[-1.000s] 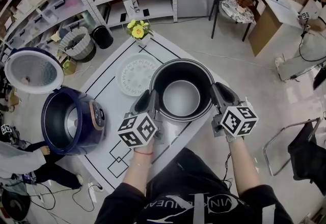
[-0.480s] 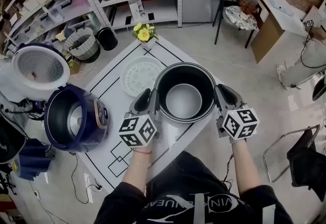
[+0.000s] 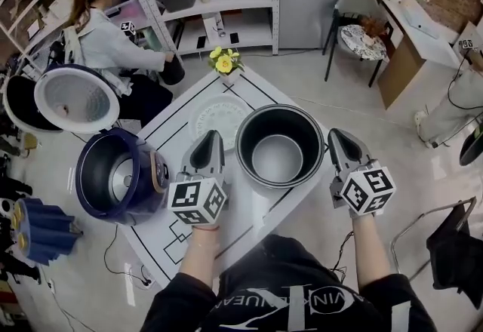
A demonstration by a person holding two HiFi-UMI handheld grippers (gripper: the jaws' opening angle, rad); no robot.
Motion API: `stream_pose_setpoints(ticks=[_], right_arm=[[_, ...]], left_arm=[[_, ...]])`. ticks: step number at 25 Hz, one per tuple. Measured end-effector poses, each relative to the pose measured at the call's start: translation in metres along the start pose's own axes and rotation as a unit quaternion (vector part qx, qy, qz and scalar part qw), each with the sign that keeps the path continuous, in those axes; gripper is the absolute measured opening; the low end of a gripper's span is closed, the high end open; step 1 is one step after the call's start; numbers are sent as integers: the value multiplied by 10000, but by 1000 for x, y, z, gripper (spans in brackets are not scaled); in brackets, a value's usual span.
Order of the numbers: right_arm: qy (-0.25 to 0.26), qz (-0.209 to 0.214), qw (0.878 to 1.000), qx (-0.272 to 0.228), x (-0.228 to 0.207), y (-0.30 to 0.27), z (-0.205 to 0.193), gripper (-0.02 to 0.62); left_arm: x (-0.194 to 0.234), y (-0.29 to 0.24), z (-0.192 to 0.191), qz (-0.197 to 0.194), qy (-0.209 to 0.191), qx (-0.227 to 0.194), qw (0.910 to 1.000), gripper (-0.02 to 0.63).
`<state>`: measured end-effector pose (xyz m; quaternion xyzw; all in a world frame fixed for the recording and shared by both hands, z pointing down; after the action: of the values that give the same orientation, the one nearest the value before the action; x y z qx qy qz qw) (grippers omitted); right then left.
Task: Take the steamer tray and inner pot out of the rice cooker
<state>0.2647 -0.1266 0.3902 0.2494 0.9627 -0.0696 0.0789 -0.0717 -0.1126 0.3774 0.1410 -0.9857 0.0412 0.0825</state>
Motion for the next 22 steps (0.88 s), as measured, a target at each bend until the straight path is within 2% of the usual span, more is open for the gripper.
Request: stream_pose_setpoints(ticks=[14, 22], right_arm=[[316, 393, 9981, -365, 21, 7, 35, -2], [420, 557, 9964, -484, 31, 12, 51, -2]], left_arm=[[5, 35, 50, 189, -375, -693, 9967, 20], [7, 49, 65, 299, -540, -799, 9949, 18]])
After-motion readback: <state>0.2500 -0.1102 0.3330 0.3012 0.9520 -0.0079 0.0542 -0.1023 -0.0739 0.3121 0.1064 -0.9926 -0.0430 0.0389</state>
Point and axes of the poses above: the fingertips, and each gripper's own axes: y backward along the fingers, x to its left, z out of its top, the point moved 8 cm from there along y, backward along the fingers, and after that the axes turned 1 degree about -x, right-handed, at the moved point
